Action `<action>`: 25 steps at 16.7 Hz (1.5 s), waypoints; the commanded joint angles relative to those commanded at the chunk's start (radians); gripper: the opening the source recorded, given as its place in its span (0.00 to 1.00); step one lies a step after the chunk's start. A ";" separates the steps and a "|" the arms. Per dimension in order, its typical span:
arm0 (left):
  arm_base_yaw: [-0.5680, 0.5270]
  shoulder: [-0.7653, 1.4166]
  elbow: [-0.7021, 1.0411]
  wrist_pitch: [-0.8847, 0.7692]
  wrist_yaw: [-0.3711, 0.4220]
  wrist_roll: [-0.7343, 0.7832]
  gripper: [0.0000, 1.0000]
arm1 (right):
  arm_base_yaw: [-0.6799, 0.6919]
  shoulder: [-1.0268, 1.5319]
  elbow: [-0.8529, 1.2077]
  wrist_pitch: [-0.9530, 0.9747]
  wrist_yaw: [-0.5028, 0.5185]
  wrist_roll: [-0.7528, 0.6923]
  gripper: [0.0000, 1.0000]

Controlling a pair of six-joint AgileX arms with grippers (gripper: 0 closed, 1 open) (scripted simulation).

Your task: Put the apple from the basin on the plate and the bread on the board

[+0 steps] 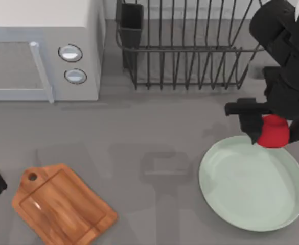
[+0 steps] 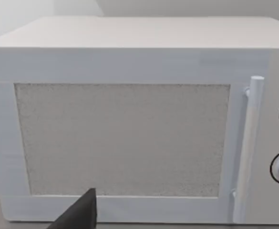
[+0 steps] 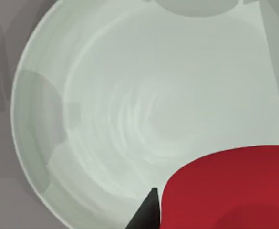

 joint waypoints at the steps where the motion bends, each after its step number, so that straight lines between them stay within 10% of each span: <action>1: 0.000 0.000 0.000 0.000 0.000 0.000 1.00 | 0.019 -0.010 -0.011 -0.005 0.000 0.019 0.00; 9: 0.000 0.000 0.000 0.000 0.000 0.000 1.00 | 0.051 -0.027 -0.029 -0.013 0.000 0.050 0.00; 22: 0.000 0.000 0.000 0.000 0.000 0.000 1.00 | 0.051 -0.027 -0.029 -0.013 0.000 0.050 0.98; 25: 0.000 0.000 0.000 0.000 0.000 0.000 1.00 | 0.051 -0.027 -0.029 -0.013 0.000 0.050 1.00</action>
